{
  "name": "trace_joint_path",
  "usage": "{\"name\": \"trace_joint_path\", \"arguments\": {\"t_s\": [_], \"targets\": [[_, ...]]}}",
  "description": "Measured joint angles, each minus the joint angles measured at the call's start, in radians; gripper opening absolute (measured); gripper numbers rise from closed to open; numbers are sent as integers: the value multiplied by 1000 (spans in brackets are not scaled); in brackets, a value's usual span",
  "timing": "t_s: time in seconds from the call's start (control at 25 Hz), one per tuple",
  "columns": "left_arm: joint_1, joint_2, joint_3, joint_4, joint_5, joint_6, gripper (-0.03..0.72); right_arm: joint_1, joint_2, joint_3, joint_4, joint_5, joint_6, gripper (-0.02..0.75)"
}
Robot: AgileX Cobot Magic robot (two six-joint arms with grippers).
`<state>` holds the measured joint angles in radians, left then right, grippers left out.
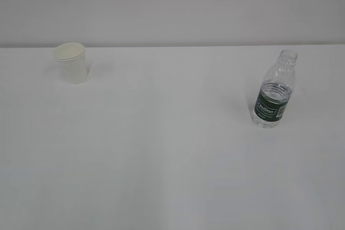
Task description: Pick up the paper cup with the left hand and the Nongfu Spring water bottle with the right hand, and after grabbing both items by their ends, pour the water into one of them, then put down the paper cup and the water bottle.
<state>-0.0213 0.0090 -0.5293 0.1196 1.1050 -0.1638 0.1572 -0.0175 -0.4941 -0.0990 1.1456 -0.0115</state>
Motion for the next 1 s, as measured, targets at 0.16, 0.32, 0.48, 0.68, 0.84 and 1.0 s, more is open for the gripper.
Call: {"name": "trace_joint_path", "arguments": {"t_s": [0.16, 0.32, 0.48, 0.68, 0.84, 1.0], "targets": [[0, 0, 0, 0, 0, 0, 507, 0, 0, 0, 0, 0, 0, 587], [0, 0, 0, 0, 0, 0, 507, 0, 0, 0, 0, 0, 0, 587], [0, 0, 0, 0, 0, 0, 507, 0, 0, 0, 0, 0, 0, 587], [0, 0, 0, 0, 0, 0, 507, 0, 0, 0, 0, 0, 0, 587], [0, 0, 0, 0, 0, 0, 506, 0, 0, 0, 0, 0, 0, 587], [0, 0, 0, 0, 0, 0, 506, 0, 0, 0, 0, 0, 0, 587]]}}
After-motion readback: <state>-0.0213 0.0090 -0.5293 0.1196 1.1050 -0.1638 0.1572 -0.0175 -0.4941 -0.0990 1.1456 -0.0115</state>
